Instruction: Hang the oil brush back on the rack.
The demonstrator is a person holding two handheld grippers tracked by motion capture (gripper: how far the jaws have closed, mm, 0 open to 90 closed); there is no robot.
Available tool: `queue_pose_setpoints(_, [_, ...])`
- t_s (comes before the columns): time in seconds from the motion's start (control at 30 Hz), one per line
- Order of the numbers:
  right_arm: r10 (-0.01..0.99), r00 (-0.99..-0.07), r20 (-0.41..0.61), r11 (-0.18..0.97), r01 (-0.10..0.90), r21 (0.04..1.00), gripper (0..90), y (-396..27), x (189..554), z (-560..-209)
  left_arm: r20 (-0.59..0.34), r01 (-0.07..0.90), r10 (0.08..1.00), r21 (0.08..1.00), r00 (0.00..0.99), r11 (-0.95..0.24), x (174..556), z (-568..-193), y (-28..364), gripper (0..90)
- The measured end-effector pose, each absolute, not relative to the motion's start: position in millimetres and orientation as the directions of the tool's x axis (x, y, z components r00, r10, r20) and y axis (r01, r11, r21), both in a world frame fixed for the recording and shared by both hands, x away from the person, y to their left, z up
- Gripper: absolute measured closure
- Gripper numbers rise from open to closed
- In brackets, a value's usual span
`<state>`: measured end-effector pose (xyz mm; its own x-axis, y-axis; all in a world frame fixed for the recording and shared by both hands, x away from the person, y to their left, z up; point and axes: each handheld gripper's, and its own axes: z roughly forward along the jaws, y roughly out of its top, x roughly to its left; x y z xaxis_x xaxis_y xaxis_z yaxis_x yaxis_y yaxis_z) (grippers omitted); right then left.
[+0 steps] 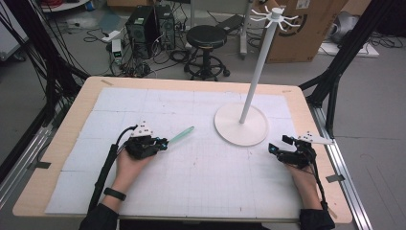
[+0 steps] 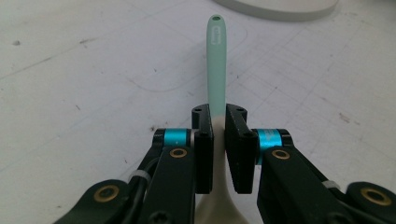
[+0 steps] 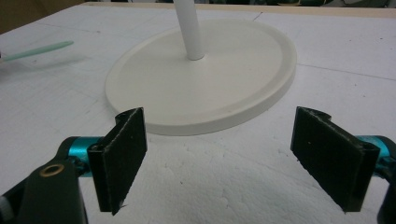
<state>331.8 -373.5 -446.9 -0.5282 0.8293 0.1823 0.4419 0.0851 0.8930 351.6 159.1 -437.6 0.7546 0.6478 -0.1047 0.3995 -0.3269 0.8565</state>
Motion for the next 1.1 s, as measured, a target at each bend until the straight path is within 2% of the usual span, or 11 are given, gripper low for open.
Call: queue_pose_setpoints(1.1, [0.829, -0.531, 0.176, 0.089, 0.436, 0.896, 17.7, -374.6, 332.5, -447.2, -0.094, 0.238, 0.590, 0.956, 0.802, -0.171, 365.8, -331.7, 137.3, 82.3])
